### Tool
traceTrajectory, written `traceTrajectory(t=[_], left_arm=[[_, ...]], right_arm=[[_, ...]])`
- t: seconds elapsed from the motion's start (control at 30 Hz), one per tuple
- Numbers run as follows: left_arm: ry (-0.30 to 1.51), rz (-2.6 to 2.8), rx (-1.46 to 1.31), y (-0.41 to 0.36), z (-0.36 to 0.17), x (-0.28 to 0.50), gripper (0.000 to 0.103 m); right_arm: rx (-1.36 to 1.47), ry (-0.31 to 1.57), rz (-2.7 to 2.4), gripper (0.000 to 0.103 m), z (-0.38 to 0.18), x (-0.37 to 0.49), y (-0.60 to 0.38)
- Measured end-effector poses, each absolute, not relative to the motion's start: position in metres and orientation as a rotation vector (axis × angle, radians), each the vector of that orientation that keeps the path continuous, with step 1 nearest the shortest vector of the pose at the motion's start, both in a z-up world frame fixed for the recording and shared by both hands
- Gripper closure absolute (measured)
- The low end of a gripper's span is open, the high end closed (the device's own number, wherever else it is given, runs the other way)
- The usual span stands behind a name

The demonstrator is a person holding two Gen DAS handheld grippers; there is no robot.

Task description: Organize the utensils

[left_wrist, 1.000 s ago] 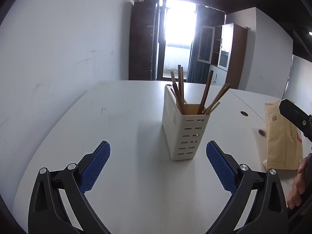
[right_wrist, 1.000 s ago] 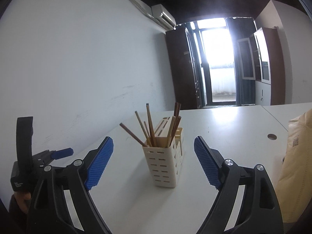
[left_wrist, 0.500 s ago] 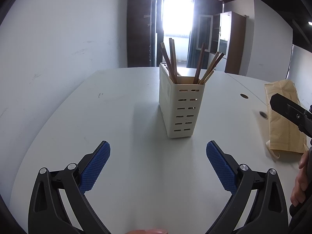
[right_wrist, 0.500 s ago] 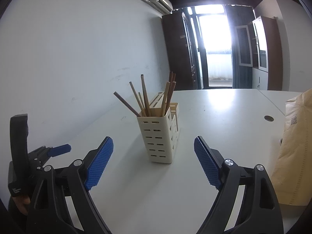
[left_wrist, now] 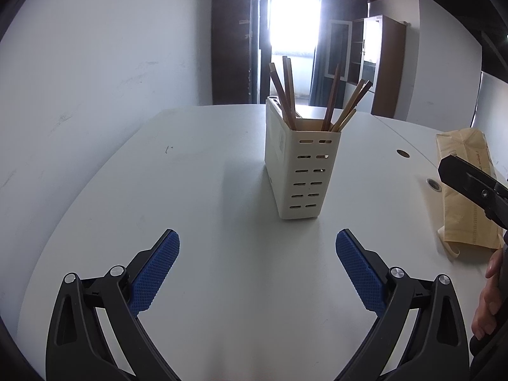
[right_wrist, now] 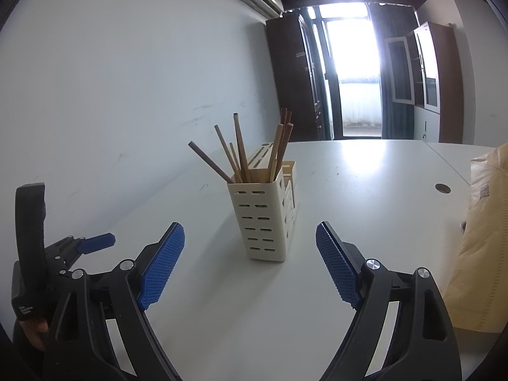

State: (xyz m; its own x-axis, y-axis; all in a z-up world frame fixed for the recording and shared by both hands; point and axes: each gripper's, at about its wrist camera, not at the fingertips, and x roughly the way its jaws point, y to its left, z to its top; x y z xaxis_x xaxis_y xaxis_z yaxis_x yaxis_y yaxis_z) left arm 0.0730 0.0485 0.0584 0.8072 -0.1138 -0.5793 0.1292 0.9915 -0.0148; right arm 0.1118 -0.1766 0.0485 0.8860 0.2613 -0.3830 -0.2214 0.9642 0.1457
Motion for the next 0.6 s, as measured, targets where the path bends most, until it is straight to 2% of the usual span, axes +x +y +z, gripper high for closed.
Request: traceTrajectory(t=[0.6], left_arm=[[0.640, -0.145, 0.022, 0.0465, 0.0547, 0.0726, 0.006]], right_arm=[[0.086, 0.436, 0.258, 0.018, 0.0439, 0.1163, -0.1684]])
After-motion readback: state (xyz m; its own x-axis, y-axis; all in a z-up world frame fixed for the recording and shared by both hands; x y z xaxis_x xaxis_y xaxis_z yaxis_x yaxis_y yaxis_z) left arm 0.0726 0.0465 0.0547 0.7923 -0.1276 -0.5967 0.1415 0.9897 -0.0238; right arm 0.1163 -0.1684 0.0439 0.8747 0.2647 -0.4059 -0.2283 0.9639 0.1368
